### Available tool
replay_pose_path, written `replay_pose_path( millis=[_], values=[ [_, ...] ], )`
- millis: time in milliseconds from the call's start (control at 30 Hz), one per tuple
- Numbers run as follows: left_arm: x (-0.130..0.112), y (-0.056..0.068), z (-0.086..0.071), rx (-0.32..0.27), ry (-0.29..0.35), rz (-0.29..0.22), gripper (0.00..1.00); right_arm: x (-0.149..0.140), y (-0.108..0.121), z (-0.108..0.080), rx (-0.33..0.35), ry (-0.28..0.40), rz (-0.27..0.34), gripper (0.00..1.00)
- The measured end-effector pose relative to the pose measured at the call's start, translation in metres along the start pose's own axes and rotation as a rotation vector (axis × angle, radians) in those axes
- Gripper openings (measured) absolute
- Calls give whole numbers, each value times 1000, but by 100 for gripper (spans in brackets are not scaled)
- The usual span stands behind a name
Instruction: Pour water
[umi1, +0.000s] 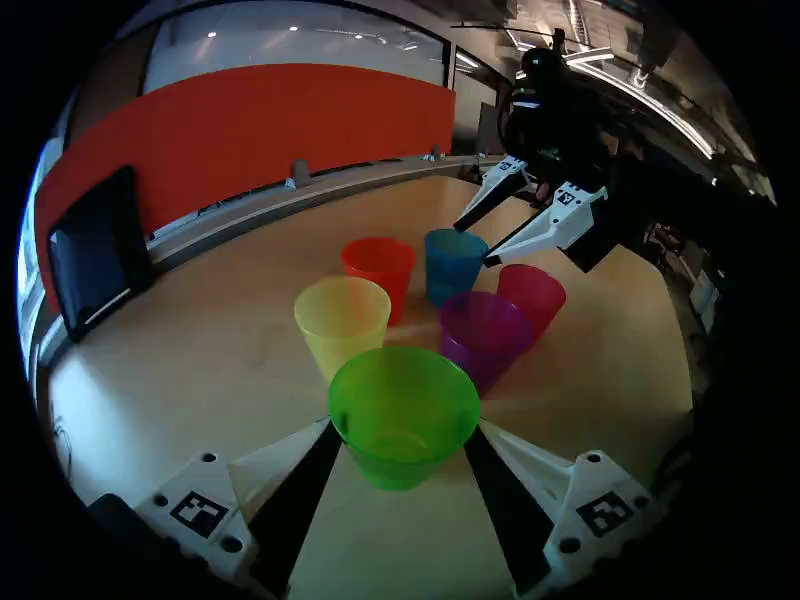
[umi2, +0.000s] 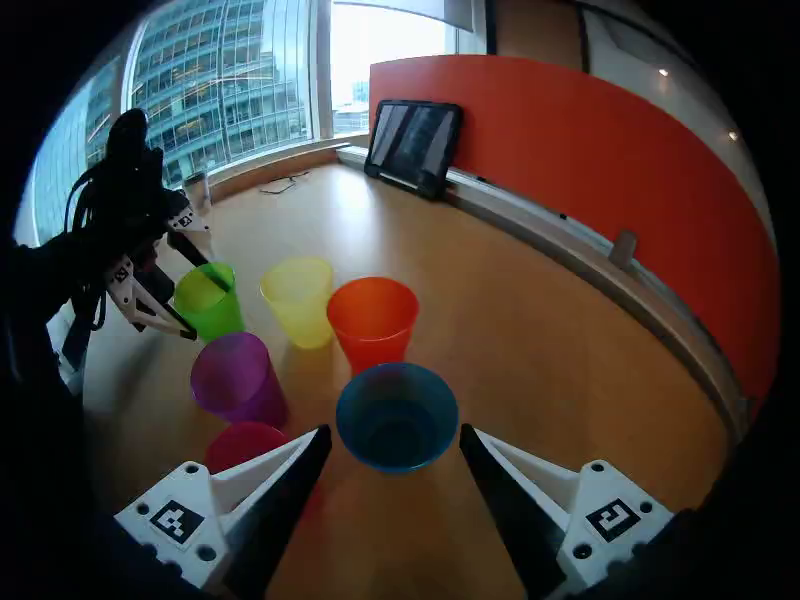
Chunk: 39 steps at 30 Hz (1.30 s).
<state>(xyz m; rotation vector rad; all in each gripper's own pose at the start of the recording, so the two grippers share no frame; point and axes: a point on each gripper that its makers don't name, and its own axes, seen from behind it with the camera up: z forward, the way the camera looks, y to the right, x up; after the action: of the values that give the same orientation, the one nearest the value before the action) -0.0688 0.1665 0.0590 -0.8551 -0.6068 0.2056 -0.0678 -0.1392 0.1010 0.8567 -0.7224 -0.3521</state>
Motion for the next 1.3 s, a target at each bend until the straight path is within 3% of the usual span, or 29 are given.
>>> replay_pose_path(
  millis=[633, 767, 1067, 1300],
  values=[
    [9, -11, -16, 26, 36, 5, 85, -3, 0, 21, 12, -18, 23, 99],
    [10, -11, -17, 27, 39, 2, 85, -3, 0, 22, 13, -21, 19, 93],
    [16, -12, -19, 33, 58, -2, 85, -1, 0, 20, 1, -9, 19, 92],
    [28, -14, -27, 49, 92, -8, 85, 10, -1, 6, -7, 39, 33, 92]
  ],
)
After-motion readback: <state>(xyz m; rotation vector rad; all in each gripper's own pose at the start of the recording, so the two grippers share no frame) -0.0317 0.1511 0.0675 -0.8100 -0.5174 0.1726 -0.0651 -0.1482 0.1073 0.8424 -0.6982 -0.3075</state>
